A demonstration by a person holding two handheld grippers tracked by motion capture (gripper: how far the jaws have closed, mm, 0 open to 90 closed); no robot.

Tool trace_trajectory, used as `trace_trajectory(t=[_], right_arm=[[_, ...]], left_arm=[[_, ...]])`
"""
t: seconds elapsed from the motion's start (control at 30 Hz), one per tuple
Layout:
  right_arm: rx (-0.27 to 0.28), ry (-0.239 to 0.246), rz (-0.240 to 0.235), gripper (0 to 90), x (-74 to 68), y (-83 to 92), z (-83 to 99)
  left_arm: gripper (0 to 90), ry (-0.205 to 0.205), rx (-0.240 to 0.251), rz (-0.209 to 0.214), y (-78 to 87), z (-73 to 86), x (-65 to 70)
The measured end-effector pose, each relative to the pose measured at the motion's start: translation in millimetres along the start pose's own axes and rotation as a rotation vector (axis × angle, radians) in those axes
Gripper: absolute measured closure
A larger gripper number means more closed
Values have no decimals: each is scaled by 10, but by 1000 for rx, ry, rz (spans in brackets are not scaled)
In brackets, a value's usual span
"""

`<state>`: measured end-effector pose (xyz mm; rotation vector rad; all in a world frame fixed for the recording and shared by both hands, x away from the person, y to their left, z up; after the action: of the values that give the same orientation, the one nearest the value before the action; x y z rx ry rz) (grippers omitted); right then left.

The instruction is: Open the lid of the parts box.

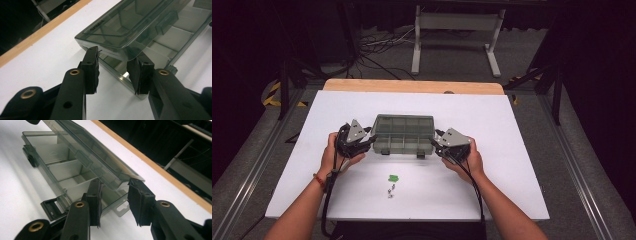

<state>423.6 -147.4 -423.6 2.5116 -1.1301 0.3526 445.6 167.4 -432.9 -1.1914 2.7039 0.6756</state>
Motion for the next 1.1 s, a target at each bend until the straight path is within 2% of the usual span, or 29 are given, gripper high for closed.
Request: trace_trajectory(t=[0.1,0.2,0.27,0.47,0.53,0.57,0.63,0.77,0.83,1.03,1.1], right_arm=[[-1,-26,-2,621,56,15,-70],[-1,-18,5,630,113,-5,-147],[-4,-12,3,630,143,-28,-195],[-1,-26,4,656,204,-71,-255],[8,-33,9,678,232,-89,-272],[7,-33,9,678,240,-94,-276],[4,-46,7,687,260,-109,-286],[12,-91,6,697,319,-137,-298],[21,-95,11,697,352,-158,-302],[22,-115,5,697,403,-210,-308],[27,-139,1,692,432,-233,-313]], left_arm=[[620,-7,-2,2,1,-43,-18],[622,-32,8,-15,-15,-134,-61],[630,-34,11,-15,-33,-160,-85],[647,-21,33,-12,-87,-222,-181],[667,-2,40,-7,-107,-240,-193],[669,-10,41,-8,-112,-256,-207],[673,1,57,-15,-130,-292,-226],[669,7,59,-14,-153,-317,-253],[660,27,67,-7,-176,-339,-277],[654,36,75,0,-207,-377,-324],[652,42,80,-3,-220,-384,-343]])
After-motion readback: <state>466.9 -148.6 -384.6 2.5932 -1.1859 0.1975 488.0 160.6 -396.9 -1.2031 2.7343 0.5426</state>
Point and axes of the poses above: each handheld gripper's, and its own axes: y roughly backward along the jaws, z roughly out of its underside, x roughly to its right, the point moved 2 cm from there along -y, roughly forward along the jaws, and after that the axes turned 13 degrees about x, right-handed, at the moved point
